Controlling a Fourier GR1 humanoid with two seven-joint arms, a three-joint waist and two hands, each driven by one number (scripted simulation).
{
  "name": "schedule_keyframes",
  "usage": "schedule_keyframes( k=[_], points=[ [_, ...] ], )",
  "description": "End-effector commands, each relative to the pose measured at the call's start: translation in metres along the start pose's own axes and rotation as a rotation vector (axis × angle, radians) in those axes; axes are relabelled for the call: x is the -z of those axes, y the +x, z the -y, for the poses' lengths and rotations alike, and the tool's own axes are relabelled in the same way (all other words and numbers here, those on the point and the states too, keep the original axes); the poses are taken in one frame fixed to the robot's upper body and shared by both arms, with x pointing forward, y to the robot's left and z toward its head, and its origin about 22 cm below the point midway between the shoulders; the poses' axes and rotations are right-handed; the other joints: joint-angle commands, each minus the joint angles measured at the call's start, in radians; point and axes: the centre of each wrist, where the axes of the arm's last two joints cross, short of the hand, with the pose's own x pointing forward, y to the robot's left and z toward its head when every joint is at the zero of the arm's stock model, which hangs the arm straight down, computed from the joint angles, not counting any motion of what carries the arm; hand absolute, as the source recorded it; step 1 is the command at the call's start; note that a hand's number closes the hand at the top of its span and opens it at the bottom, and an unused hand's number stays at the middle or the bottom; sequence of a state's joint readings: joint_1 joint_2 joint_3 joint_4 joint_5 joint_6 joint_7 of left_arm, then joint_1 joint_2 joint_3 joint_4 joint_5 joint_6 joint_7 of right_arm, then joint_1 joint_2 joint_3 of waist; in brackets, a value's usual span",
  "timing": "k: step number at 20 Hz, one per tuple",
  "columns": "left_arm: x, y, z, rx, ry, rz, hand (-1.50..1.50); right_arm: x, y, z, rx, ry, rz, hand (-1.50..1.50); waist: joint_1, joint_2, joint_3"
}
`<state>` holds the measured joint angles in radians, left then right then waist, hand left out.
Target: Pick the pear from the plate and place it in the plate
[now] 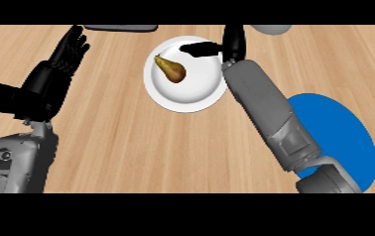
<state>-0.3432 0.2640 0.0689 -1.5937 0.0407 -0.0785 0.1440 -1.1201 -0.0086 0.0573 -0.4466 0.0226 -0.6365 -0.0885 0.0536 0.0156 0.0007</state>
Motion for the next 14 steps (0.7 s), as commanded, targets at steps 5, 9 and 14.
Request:
schedule_keyframes(
  k=[5,9,14],
  points=[
    [-0.031,-0.005,-0.01,-0.001,0.057,-0.028,0.0,0.006,-0.057,0.071,0.085,-0.025,0.037,-1.5,-0.048,-0.019,0.0],
    [-0.026,-0.027,-0.03,-0.015,0.041,-0.028,0.0,0.008,-0.062,0.083,0.067,0.008,0.04,-1.5,-0.05,-0.014,-0.001],
    [-0.026,0.006,-0.017,-0.001,0.044,-0.028,0.0,-0.016,-0.093,0.125,0.033,0.024,0.046,-1.5,-0.062,-0.023,-0.001]
  ],
)
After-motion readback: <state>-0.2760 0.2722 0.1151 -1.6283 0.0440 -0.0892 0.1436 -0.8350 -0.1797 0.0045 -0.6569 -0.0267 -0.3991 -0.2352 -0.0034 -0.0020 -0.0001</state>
